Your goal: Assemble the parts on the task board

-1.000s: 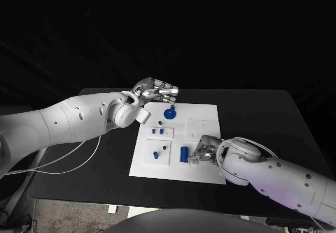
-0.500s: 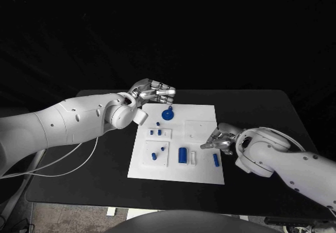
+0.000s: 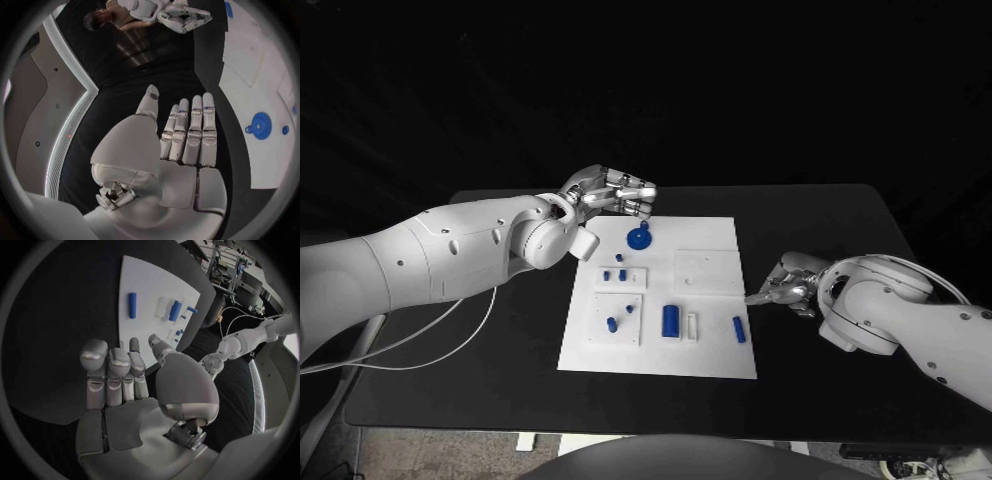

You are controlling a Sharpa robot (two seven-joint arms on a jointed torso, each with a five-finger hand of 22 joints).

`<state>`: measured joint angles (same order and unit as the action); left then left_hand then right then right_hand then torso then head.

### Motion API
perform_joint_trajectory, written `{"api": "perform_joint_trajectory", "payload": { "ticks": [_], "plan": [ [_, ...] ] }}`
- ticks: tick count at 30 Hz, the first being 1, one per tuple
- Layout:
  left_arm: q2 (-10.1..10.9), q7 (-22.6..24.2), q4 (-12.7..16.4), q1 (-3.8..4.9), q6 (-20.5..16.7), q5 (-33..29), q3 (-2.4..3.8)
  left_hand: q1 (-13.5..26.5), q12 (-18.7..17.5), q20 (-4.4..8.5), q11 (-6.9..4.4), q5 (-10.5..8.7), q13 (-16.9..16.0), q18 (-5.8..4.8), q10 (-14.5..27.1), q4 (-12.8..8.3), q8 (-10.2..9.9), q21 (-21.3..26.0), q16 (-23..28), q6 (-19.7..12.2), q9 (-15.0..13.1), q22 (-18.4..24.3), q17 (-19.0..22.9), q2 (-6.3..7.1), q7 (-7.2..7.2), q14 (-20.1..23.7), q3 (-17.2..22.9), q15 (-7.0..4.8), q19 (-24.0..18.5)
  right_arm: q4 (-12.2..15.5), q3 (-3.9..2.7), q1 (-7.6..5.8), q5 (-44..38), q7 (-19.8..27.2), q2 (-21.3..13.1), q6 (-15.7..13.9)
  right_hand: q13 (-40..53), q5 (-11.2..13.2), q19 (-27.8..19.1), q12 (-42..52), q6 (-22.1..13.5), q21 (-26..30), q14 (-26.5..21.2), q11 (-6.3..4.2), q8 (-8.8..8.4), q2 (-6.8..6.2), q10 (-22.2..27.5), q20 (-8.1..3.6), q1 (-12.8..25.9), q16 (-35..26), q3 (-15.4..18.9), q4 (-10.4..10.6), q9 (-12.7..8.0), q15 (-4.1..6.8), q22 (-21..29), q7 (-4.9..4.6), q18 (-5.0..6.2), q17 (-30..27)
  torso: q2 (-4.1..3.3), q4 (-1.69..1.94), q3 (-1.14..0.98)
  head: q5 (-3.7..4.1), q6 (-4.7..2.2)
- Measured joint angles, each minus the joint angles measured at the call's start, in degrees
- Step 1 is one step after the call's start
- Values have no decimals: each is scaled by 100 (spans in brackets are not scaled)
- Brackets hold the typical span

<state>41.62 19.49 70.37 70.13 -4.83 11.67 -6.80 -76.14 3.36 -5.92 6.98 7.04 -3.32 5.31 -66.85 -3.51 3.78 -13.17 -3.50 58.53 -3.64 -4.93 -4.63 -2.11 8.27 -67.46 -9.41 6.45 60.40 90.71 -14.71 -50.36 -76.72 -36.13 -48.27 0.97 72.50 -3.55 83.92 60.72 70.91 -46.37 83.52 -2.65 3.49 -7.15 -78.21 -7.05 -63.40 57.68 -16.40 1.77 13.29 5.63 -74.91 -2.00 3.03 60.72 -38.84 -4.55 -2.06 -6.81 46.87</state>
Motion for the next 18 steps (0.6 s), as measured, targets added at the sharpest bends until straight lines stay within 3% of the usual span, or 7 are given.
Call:
{"api": "perform_joint_trajectory", "payload": {
  "ticks": [7, 10, 12, 14, 18],
  "plan": [
    [0, -9, -3, 0, 15, 0, -19, 0, 0, 0, 0, 0, 0, 0, 0, 0, 0, 0, 0, 0, 0, 3, 0, 0, 0, 0, 0, 0, 0, -82, 62, 141, -169, -199, 94, 222, -65, 44, 13, -119, -180, 87, -21, 64, 0, -290, 65, 13, 209, -45, 126, 381, -130, -21, 0, -77, 1, -5, 0, 2, 0, 27, -9],
    [1, -12, -3, 0, 21, 1, -25, 0, 0, 0, 0, 0, 0, 0, 0, 0, 0, 0, 0, 0, 0, 5, 1, 0, 0, 0, 0, 0, 0, -131, 96, 201, -287, -256, 159, 298, -88, 44, 21, -151, -271, 148, -36, 92, 0, -368, 92, 21, 264, -91, 301, 778, -234, -36, 0, -88, 1, -10, 0, 5, 0, 32, -9],
    [3, -14, -3, 0, 25, 1, -30, 0, 0, 0, 0, -30, 0, 0, 0, 15, 0, 0, 0, 0, 0, 5, 1, 0, 0, 0, -15, 0, 0, -157, 114, 231, -358, -280, 196, 325, -88, 66, 21, -151, -272, 177, -36, 81, 0, -460, 104, 21, 104, -118, 487, 1154, -340, -36, 0, -88, 0, 6, -2, 8, 0, 33, -8],
    [5, -15, -3, -1, 28, 1, -34, 0, 0, 0, 0, -44, 0, 1, 0, 15, 0, 0, 0, 0, 0, 4, 1, 0, 0, 0, -15, 0, 0, -179, 136, 264, -436, -302, 247, 343, -88, 66, 21, -151, -272, 187, -36, 81, 0, -462, 103, 21, 63, -127, 615, 1309, -388, -36, 0, -88, 1, 32, -3, 8, -1, 34, -4],
    [5, -17, -3, -1, 33, 1, -39, 0, 0, 0, 0, -44, 0, 0, 0, 15, 0, 0, 0, 0, 0, 4, 1, 0, 0, 0, -15, 0, 0, -197, 177, 298, -562, -329, 354, 349, -88, 66, 21, -151, -230, 187, -36, 81, 0, -454, 103, 21, 55, -127, 716, 1409, -416, -35, 0, -64, 1, 59, -6, 6, 4, 34, -2]
  ]
}}
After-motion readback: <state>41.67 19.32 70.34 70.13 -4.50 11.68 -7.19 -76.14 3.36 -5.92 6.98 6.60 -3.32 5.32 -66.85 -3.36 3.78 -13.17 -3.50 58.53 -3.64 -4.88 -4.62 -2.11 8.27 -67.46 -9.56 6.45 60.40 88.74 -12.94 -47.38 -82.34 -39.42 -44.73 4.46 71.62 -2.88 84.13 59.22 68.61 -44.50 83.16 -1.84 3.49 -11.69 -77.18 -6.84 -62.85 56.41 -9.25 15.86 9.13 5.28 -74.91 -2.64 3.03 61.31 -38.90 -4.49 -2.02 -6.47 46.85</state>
